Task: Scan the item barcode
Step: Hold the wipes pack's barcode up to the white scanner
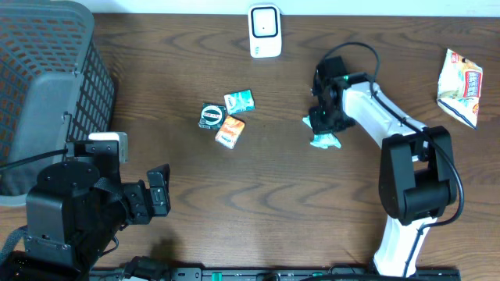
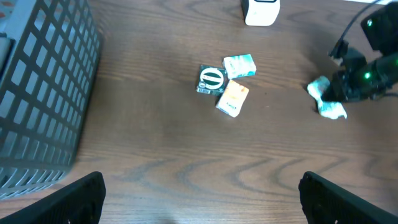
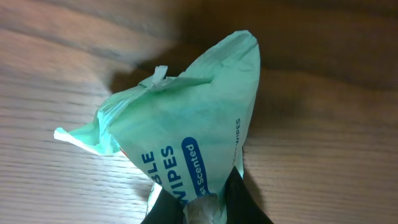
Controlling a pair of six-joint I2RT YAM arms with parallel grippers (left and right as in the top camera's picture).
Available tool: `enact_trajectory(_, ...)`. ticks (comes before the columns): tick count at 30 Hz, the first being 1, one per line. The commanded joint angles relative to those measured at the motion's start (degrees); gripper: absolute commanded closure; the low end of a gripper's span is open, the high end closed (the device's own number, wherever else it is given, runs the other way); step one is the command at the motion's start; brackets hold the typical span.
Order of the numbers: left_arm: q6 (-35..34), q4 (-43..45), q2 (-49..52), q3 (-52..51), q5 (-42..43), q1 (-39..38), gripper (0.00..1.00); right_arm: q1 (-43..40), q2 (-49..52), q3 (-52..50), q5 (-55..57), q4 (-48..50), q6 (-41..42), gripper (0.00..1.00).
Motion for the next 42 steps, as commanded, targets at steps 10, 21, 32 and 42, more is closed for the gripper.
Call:
enact_trajectory(10,-0.72,-0.04,-0.02,0.52,-0.11,0.20,0.02,3.74,0.31,22.86,-5.16,4.15,0.09,0.99)
enact_trajectory(21,-0.72,-0.04,-0.02,0.52,-0.11,0.20,0.02,4.66,4.74,31.06,-11.76,18.75,5.97,0.99)
enact_trajectory(32,-0.72,-0.04,-0.02,0.52,-0.13,0.20,0.02,7.28,16.22,35.82,1.88,38.01,-1.42,0.99)
enact_trajectory(42,-0.72,-0.04,-0.02,0.52,-0.11,0.20,0.02,7.61,23.32,35.82,1.66,49.35,-1.42,0.99)
